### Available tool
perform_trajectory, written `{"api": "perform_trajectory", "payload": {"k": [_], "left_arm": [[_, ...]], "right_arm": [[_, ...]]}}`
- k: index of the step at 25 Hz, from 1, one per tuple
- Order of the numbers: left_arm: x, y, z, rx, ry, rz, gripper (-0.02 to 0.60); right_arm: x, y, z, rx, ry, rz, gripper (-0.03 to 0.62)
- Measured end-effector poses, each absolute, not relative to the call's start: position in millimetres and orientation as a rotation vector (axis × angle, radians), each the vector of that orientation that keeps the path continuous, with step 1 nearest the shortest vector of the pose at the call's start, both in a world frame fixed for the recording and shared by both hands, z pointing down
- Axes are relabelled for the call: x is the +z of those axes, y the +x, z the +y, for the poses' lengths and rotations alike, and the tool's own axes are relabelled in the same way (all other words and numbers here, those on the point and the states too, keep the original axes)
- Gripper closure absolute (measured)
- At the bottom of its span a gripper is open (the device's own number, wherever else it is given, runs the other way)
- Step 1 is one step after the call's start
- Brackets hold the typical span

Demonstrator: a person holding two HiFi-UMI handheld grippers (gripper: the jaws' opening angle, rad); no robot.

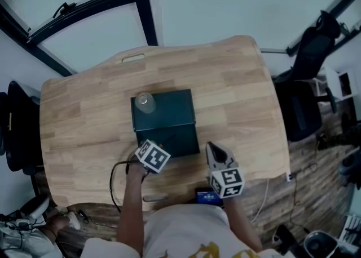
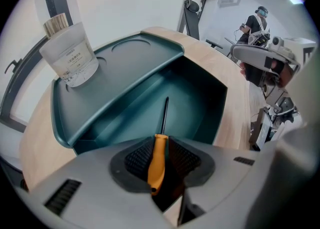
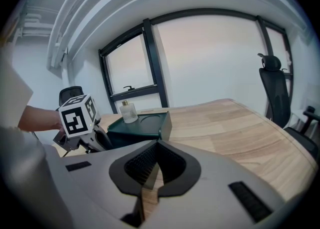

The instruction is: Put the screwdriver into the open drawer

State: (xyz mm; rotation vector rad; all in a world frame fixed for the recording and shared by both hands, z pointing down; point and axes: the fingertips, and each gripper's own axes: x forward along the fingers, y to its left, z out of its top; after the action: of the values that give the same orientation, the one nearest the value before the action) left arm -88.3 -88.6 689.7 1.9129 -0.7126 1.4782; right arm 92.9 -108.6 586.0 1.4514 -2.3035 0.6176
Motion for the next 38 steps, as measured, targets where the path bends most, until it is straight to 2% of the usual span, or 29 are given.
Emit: {"api": "perform_trajectory", "payload": {"k": [18,19,21,38], "left_arm": [[675,-77,-101,1.319,2.026,-0.788,0.500],[675,-77,-102,1.303,2.035,-0.802,0.511],[673,-76,-108,1.266,2.075,-0.850,0.581],[641,-70,-117,1.025,2.176,-0.962,0.581]], "right_arm": [[587,102,-105,0.624,1.472,-2.311,0.595],[586,103,-104,0.624,1.473,-2.311,0.595],[585,104,-103,0.620,1.474,-2.312,0.595],[575,100,-98,0.572,1.446,-2.323,0.595]]}}
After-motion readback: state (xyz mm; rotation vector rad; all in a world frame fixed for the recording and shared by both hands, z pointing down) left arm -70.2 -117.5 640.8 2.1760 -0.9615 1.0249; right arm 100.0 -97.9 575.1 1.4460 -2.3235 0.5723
